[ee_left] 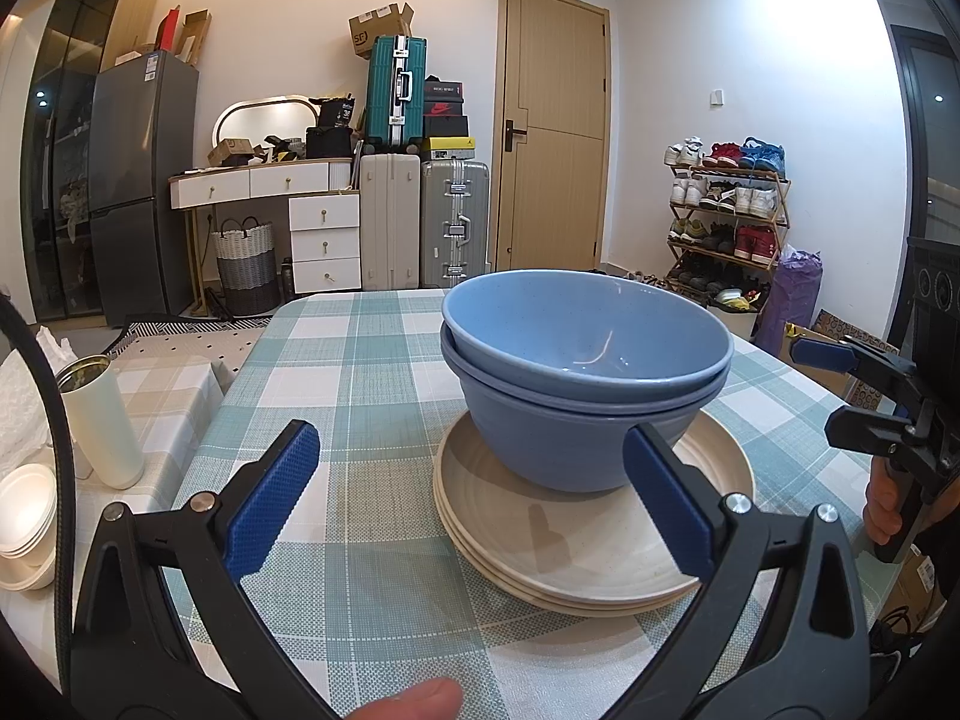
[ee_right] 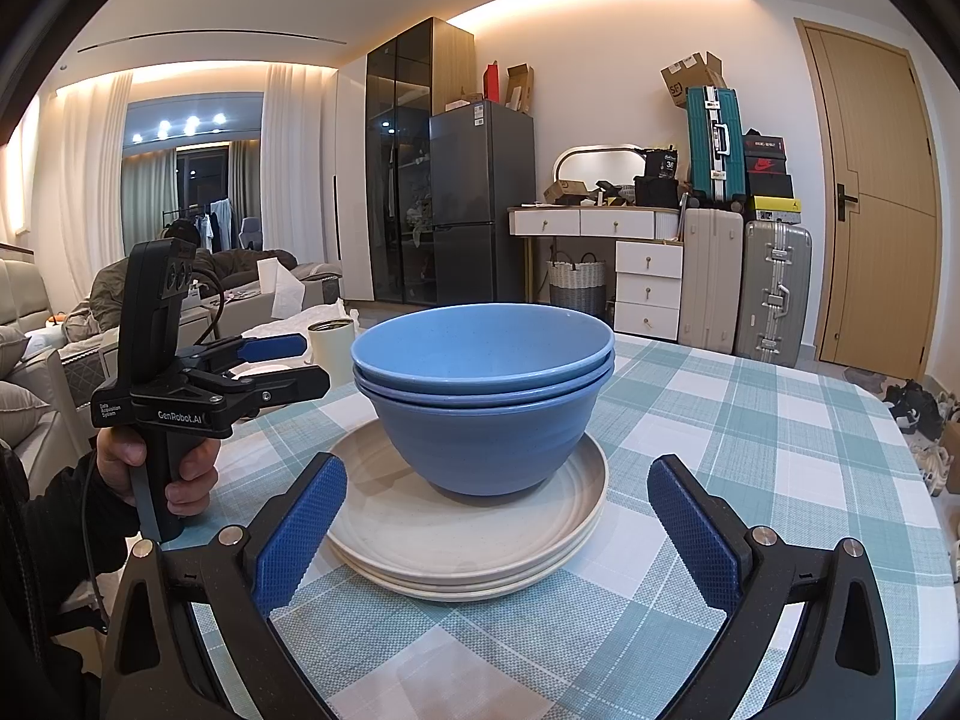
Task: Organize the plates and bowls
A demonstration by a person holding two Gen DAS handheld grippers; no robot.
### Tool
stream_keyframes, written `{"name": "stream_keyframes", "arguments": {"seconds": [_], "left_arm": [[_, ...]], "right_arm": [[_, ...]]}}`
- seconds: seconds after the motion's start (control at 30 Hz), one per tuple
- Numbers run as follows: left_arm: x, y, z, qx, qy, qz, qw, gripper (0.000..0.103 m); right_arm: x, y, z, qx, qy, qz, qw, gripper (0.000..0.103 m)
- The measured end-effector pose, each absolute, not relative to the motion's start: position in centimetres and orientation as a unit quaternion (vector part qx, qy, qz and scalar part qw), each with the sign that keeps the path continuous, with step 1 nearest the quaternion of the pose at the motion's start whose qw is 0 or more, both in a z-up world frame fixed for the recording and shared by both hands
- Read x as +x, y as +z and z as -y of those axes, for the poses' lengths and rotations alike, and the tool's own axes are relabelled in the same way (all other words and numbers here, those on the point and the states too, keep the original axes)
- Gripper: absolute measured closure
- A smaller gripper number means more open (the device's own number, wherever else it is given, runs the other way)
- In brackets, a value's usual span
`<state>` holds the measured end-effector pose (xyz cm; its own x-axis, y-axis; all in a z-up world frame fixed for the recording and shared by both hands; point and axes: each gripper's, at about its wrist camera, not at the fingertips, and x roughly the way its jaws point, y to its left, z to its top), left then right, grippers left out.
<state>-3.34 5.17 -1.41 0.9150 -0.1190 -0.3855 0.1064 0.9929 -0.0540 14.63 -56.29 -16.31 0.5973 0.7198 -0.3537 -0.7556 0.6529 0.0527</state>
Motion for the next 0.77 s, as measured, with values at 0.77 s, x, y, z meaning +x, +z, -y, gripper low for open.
{"name": "stream_keyframes", "arguments": {"seconds": [0.77], "left_arm": [[-3.34, -1.41, -5.15, -0.016, -0.058, -0.197, 0.979, 0.002]], "right_arm": [[14.71, -16.39, 56.28, -0.052, 0.413, -0.174, 0.892, 0.001]]}}
